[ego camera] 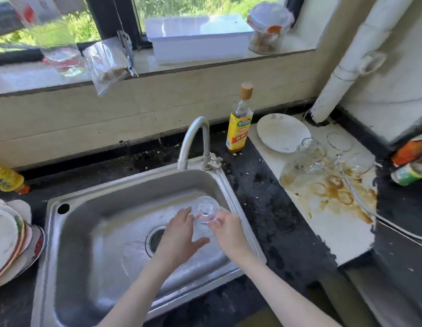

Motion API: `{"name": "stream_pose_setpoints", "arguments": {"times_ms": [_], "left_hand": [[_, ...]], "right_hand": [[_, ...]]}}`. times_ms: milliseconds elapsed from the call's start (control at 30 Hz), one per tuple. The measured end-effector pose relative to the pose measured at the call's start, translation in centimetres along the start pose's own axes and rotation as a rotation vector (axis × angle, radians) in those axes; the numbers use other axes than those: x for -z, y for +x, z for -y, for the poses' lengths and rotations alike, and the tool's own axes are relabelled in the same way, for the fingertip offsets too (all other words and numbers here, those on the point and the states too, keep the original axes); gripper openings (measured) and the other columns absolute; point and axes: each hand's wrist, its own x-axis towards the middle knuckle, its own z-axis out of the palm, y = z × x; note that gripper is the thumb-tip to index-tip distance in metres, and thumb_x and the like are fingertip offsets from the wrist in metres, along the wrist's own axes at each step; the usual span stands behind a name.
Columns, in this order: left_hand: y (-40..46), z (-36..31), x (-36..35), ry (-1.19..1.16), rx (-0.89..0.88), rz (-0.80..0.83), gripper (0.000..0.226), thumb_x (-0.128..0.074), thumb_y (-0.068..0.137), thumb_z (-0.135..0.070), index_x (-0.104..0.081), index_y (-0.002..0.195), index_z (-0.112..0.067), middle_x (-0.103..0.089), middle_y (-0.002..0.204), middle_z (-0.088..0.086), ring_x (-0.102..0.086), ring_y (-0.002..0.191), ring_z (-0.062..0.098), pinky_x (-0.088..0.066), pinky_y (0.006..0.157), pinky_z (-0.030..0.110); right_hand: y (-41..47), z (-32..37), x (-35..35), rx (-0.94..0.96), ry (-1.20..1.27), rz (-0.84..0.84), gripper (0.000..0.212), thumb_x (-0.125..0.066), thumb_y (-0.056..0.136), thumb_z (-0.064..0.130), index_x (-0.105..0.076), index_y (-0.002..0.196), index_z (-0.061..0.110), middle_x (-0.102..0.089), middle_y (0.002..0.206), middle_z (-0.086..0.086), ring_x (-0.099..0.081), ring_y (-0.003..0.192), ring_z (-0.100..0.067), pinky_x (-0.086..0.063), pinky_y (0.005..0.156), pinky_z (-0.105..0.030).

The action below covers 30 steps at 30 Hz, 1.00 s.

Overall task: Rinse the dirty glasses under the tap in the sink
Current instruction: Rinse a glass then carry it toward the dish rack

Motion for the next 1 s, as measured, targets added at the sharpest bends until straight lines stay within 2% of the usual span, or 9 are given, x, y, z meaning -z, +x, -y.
{"name": "stream_pose_setpoints", "arguments": {"times_ms": [167, 333, 433, 533, 667, 733, 833, 933, 1000], "left_hand": [[-2.9, -4.9, 1.2, 0.191, -0.089, 0.158, 0.079, -0.037, 0.082, -0.07, -0.027, 0.144, -0.021, -0.011, 0.157, 0.005, -0.002, 0.145, 0.024, -0.01, 0.116, 0.043], [-9.1, -11.7, -0.1, 0.183, -0.384, 0.219, 0.121, 0.008, 0.051, -0.093, -0.023, 0.147, -0.025, -0.016, 0.156, 0.001, -0.005, 0.145, 0.023, -0.012, 0.115, 0.042], [-13.8, -16.3, -1.9, 0.225, -0.563, 0.26, 0.127, 0.023, 0.046, -0.09, -0.018, 0.148, -0.027, -0.011, 0.157, -0.002, 0.0, 0.145, 0.021, -0.007, 0.116, 0.04], [-18.2, -21.3, -3.9, 0.256, -0.724, 0.33, 0.12, 0.021, 0.053, -0.088, -0.02, 0.148, -0.027, -0.013, 0.156, -0.003, -0.003, 0.145, 0.022, -0.007, 0.116, 0.041], [-23.9, -28.2, -6.7, 0.419, -0.997, 0.351, 0.072, -0.011, 0.086, -0.07, -0.057, 0.123, -0.028, -0.06, 0.127, -0.005, -0.055, 0.12, 0.021, -0.051, 0.089, 0.04], [-27.2, -31.5, -8.0, 0.456, -1.114, 0.397, 0.066, -0.016, 0.087, -0.066, -0.057, 0.121, -0.027, -0.063, 0.123, -0.004, -0.058, 0.116, 0.022, -0.054, 0.084, 0.043], [-31.2, -36.7, -10.6, 0.449, -1.352, 0.473, 0.097, 0.014, 0.072, -0.077, -0.033, 0.142, -0.03, -0.027, 0.147, -0.012, -0.023, 0.139, 0.018, -0.021, 0.111, 0.046], [-34.9, -41.9, -12.9, 0.452, -1.478, 0.45, 0.083, 0.008, 0.078, -0.073, -0.032, 0.139, -0.032, -0.036, 0.145, -0.012, -0.027, 0.14, 0.018, -0.025, 0.112, 0.046], [-36.7, -45.1, -15.6, 0.432, -1.57, 0.574, 0.098, 0.013, 0.066, -0.079, -0.018, 0.146, -0.032, -0.016, 0.155, -0.008, -0.004, 0.145, 0.02, -0.001, 0.117, 0.041]], "right_hand": [[-5.7, 0.2, 4.4, 0.007, 0.163, -0.192, 0.012, -0.068, 0.086, 0.02, -0.074, 0.09, 0.01, -0.071, 0.093, -0.009, -0.066, 0.091, -0.024, -0.051, 0.087, -0.042], [-18.4, -2.3, 8.9, -0.031, 0.199, -0.385, 0.024, -0.069, 0.082, 0.028, -0.073, 0.095, 0.008, -0.071, 0.094, -0.006, -0.066, 0.093, -0.016, -0.052, 0.087, -0.029], [-27.1, -4.8, 11.3, -0.06, 0.198, -0.515, 0.005, -0.07, 0.083, 0.024, -0.072, 0.087, 0.023, -0.071, 0.091, 0.004, -0.067, 0.09, -0.007, -0.052, 0.084, -0.026], [-35.9, -7.5, 13.3, -0.122, 0.209, -0.67, 0.006, -0.068, 0.084, 0.023, -0.071, 0.083, 0.027, -0.069, 0.09, 0.01, -0.065, 0.086, 0.002, -0.049, 0.08, -0.017], [-46.6, -10.9, 15.1, -0.228, 0.175, -0.92, 0.011, -0.066, 0.085, 0.014, -0.075, 0.092, 0.014, -0.069, 0.088, 0.009, -0.058, 0.075, 0.02, -0.043, 0.074, -0.005], [-51.7, -12.1, 15.6, -0.285, 0.177, -1.032, 0.013, -0.066, 0.085, 0.014, -0.074, 0.095, 0.011, -0.071, 0.089, 0.003, -0.06, 0.075, 0.017, -0.046, 0.074, -0.008], [-58.4, -14.1, 16.4, -0.355, 0.177, -1.202, 0.013, -0.066, 0.085, 0.014, -0.074, 0.093, 0.007, -0.072, 0.085, 0.0, -0.062, 0.073, 0.012, -0.047, 0.071, -0.009], [-64.1, -15.9, 17.9, -0.413, 0.175, -1.349, 0.011, -0.066, 0.085, 0.012, -0.074, 0.092, 0.01, -0.073, 0.087, 0.001, -0.063, 0.078, 0.007, -0.047, 0.074, -0.011], [-67.4, -16.9, 19.6, -0.441, 0.181, -1.429, 0.012, -0.065, 0.086, 0.011, -0.073, 0.093, 0.006, -0.072, 0.086, -0.001, -0.063, 0.076, 0.007, -0.046, 0.072, -0.01]]}}
